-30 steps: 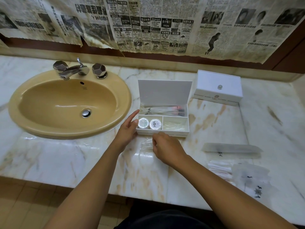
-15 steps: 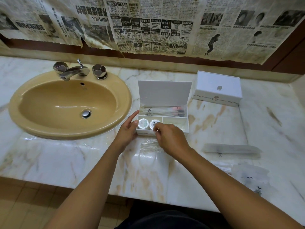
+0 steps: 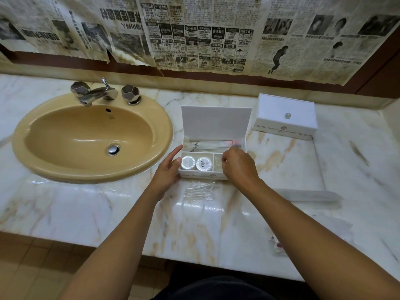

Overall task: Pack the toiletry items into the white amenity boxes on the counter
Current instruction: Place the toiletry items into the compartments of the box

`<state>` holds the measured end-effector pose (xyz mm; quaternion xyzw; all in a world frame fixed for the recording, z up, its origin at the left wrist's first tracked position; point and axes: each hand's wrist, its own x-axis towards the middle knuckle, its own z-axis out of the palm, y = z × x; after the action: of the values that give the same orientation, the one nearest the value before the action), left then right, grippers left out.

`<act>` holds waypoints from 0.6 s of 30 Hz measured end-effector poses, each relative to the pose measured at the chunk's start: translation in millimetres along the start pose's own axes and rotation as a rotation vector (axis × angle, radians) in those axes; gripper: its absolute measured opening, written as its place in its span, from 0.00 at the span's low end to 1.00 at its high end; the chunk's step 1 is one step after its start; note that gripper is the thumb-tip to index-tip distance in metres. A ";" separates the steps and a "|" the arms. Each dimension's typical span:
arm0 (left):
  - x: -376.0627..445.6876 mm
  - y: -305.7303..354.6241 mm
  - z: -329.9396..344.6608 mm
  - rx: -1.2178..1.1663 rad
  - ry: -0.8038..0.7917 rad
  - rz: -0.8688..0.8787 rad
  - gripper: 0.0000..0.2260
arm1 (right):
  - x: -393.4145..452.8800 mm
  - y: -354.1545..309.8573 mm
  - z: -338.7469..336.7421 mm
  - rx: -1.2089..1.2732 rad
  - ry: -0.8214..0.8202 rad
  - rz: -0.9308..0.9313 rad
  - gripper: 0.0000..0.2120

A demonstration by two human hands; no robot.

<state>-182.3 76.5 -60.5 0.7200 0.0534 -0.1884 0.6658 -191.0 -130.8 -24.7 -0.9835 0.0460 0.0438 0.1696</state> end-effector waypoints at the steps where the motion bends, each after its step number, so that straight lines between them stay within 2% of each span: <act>1: 0.1 0.2 0.0 0.000 0.000 0.000 0.16 | -0.5 -0.4 0.8 -0.019 -0.044 0.025 0.10; 8: 0.7 -0.9 -1.2 -0.001 -0.009 0.000 0.16 | 1.6 -2.9 0.7 0.058 -0.183 0.094 0.09; 13: 0.9 -0.5 -1.3 0.007 -0.008 0.003 0.16 | -2.2 -2.9 0.3 0.076 -0.095 0.039 0.13; 18: 1.3 -1.0 -0.7 0.002 -0.007 0.004 0.16 | -6.7 0.1 7.5 0.115 -0.163 0.015 0.19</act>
<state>-181.4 77.1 -61.8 0.7201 0.0495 -0.1899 0.6655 -198.2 -127.9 -31.1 -0.9649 0.0417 0.1221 0.2288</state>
